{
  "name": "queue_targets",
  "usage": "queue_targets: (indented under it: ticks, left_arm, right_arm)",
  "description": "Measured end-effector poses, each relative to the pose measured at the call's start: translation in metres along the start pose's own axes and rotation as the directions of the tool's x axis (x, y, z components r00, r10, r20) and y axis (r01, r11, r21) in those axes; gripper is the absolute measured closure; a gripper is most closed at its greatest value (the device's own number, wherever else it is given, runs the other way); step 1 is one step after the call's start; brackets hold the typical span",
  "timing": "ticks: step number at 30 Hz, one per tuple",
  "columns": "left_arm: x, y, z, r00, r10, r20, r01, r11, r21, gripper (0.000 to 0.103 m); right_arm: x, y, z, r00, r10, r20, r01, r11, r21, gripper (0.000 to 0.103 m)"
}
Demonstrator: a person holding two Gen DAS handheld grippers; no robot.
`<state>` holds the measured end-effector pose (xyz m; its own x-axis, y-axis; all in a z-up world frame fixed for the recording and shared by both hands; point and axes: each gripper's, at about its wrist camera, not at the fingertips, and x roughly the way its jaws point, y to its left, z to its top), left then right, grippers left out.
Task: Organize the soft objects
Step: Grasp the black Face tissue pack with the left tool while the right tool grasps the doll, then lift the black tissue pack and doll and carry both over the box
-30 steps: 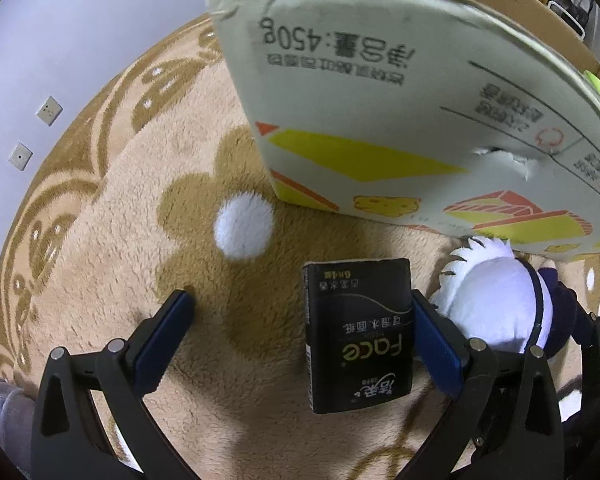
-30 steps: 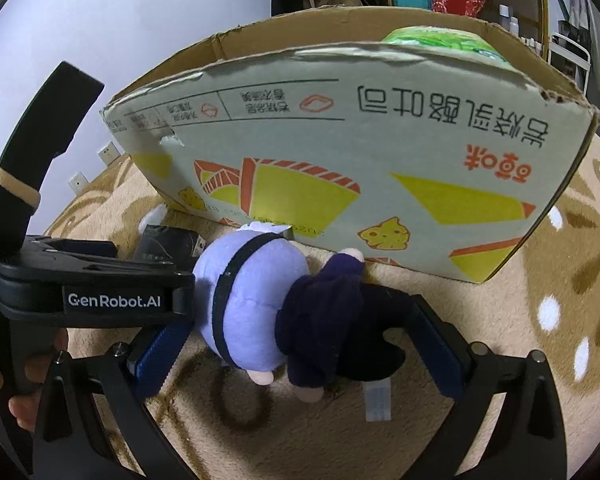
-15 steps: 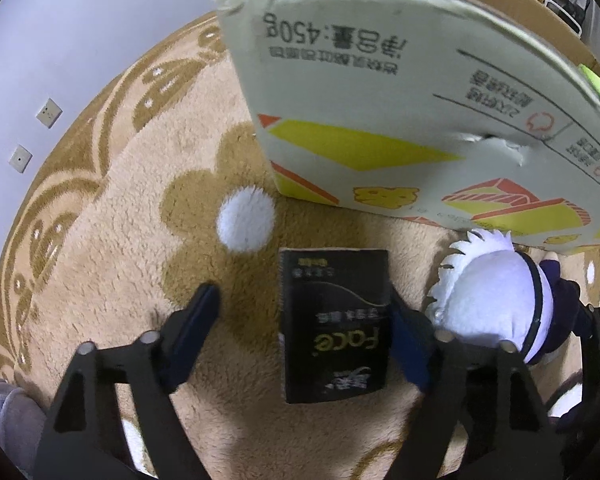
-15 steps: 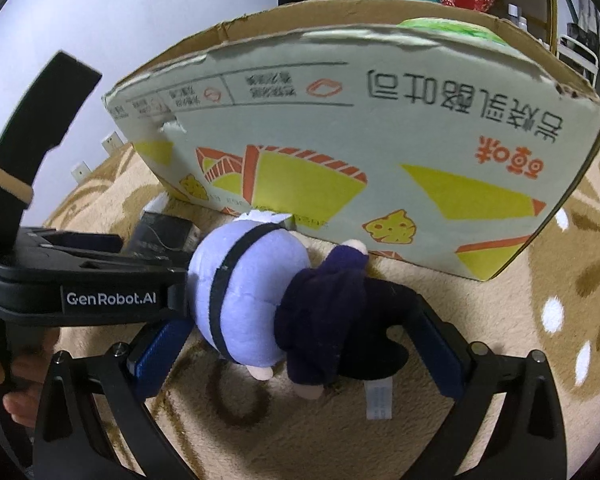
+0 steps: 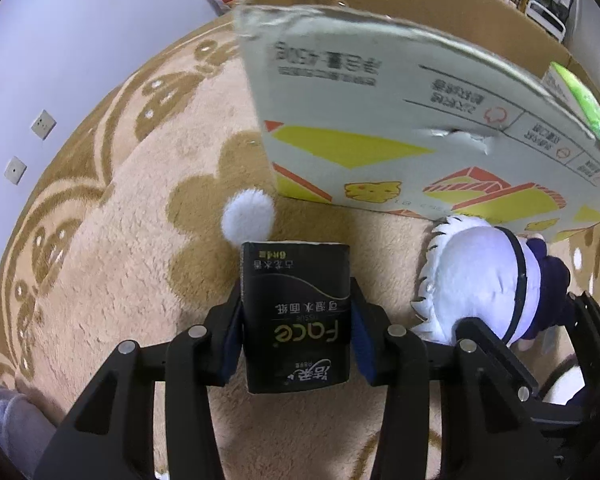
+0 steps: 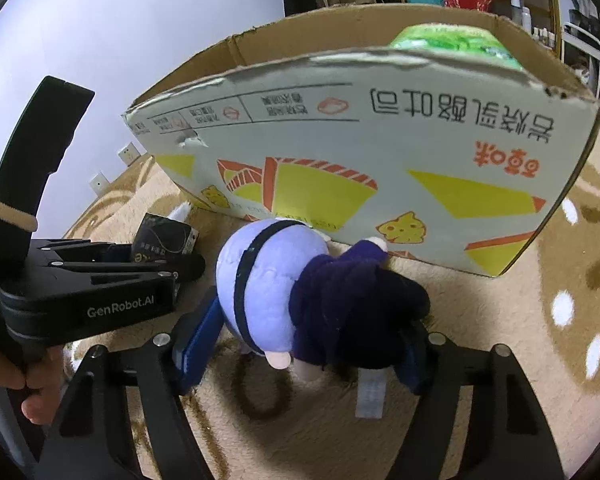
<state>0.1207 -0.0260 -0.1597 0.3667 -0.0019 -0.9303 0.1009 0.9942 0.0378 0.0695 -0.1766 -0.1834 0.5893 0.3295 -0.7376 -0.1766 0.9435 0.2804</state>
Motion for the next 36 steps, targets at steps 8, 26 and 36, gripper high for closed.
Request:
queue_targets:
  ticks: [8, 26, 36]
  left_arm:
    - [-0.029, 0.008, -0.006, 0.996, -0.019, 0.092, 0.021, 1.0, -0.018, 0.059]
    - [-0.094, 0.026, -0.028, 0.948, -0.076, 0.309, 0.1, 0.993, -0.062, 0.059]
    - [-0.114, 0.021, -0.034, 0.913, -0.064, 0.402, 0.084, 0.996, -0.032, 0.059]
  right_arm:
    - [-0.016, 0.0, -0.006, 0.998, -0.055, 0.012, 0.055, 0.998, 0.014, 0.028]
    - [-0.1, -0.006, -0.016, 0.955, -0.184, 0.234, 0.16, 0.98, 0.117, 0.052]
    - [-0.114, 0.002, -0.013, 0.946, -0.184, 0.268, 0.162, 0.981, 0.103, 0.057]
